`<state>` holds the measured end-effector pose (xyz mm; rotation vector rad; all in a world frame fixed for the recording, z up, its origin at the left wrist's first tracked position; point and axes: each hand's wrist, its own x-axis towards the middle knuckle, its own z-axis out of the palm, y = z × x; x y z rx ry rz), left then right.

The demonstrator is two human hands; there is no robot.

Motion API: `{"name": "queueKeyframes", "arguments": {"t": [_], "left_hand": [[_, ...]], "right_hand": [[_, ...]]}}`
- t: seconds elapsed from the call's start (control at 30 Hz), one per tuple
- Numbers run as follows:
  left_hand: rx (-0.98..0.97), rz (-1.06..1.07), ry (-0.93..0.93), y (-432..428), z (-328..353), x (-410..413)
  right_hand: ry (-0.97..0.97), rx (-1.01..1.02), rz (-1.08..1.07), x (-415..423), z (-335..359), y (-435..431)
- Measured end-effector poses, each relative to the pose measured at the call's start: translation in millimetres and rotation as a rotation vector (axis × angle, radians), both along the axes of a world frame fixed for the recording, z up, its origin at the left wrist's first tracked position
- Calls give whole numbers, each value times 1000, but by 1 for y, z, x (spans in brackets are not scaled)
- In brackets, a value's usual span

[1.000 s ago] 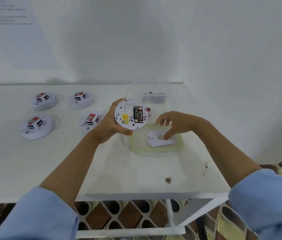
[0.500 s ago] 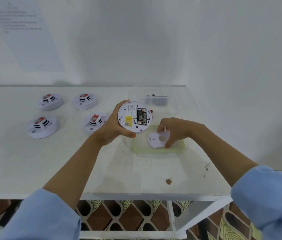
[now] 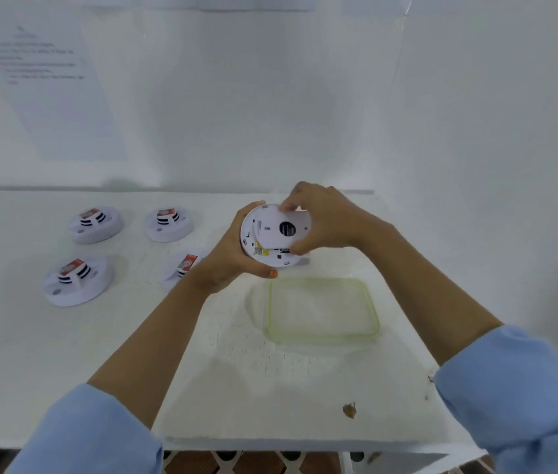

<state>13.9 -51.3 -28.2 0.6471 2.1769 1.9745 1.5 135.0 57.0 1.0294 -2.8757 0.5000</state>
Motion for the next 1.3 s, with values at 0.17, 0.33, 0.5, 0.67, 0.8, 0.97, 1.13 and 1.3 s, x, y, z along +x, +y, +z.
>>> {"name": "queueKeyframes", "arguments": {"t": [0.17,0.33,0.5,0.67,0.8,0.97,1.13,1.3], "left_hand": [[29,28,0,-10,2,-20],[-24,29,10,-21,5,-45],[-11,3,12,-23,5,-56],[21,-7,-14,-18,6,-61],[39,-15,-13,-14,9,-63],[49,-17,-17,-15,4,-65],[27,-14,-6,-16,2,-68],[23,3,-2,-14,3,-68]], "right_hand": [[73,70,-5,-23,-3,-18],[74,47,-18,-38,-4,-25],[78,37,-18,-47,-5,-29],[65,76,-9,-56,-3,-30],[22,83,7,-59,-2,-28],[-18,76,27,-59,-3,-27],[-1,100,48,-60,-2,-26],[44,108,54,-60,0,-24]]}}
